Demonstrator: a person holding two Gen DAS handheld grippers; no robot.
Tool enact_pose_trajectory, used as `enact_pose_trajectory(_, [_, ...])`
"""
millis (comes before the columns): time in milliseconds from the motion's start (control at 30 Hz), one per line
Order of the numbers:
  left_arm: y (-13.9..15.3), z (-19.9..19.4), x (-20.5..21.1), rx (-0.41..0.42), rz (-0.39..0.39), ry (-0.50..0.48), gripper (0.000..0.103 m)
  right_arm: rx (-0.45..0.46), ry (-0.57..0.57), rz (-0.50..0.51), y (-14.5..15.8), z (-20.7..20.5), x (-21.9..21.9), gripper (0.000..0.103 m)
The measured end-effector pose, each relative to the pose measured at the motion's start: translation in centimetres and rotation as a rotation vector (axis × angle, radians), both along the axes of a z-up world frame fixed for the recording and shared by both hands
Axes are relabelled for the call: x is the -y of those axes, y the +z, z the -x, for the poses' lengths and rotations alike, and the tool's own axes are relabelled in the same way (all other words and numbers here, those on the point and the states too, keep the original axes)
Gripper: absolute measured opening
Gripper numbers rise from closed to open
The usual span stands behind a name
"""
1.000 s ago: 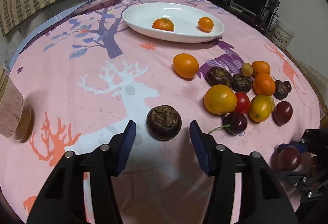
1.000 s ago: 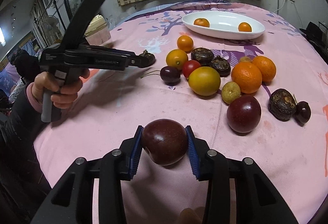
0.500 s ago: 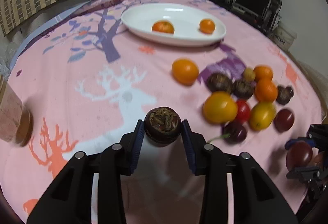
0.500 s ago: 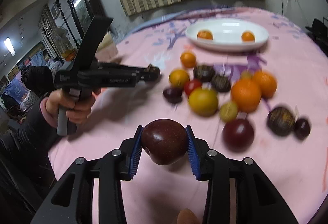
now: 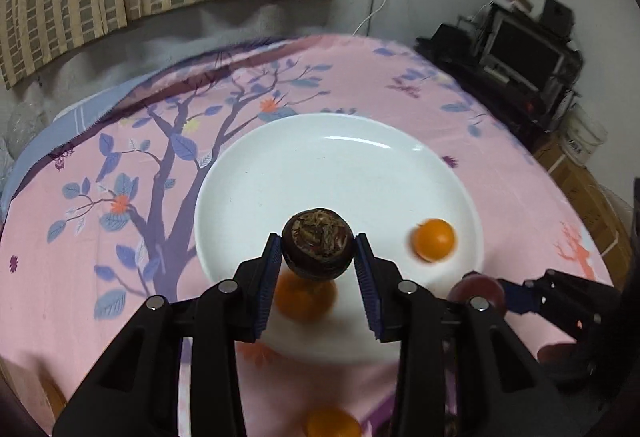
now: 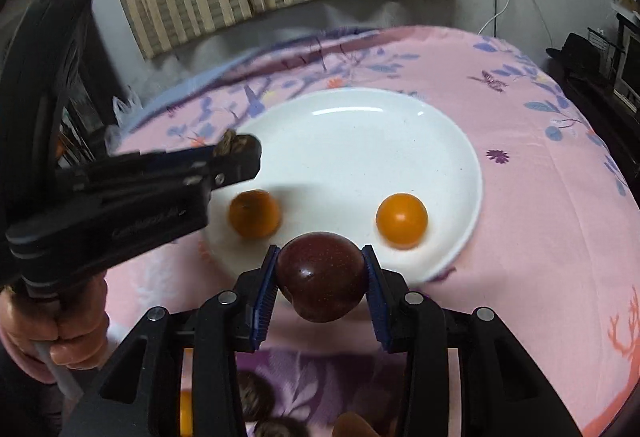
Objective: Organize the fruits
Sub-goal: 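Release the mangosteen and plum onto the white plate from both grippers, then grasp a dark plum with the right gripper and place it on the plate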
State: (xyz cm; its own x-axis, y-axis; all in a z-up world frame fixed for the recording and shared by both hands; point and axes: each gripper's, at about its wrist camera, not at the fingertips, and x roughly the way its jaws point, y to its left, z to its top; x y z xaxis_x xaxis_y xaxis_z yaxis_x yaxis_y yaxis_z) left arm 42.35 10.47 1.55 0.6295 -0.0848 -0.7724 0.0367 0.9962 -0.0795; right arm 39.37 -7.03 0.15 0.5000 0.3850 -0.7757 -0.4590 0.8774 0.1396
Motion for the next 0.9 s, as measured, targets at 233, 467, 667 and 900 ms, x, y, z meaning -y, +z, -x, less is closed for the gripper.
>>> enact_pose_trajectory(233, [-3.4,-3.5,-0.5,-0.120,-0.053,0.049,0.042,-0.066,0.001,0.078,-2.9,-2.4,-1.6,0.049])
enact_pose_trajectory(467, [-0.1,1.9,-0.9,-0.023,-0.027,0.043,0.081,0.041,0.017,-0.018,1.6,1.8,2.4,0.061])
enact_pose_trajectory(667, [1.1,11.2,-1.9,0.051,0.026,0.034,0.091,0.127,-0.007,-0.072,3.4,10.2,9.4,0.063])
enact_pose_trajectory(900, [-1.5,17.5,-2.2,0.046,0.072,-0.010,0.092,0.130,0.075,-0.041,0.2,20.4,10.6,0.062])
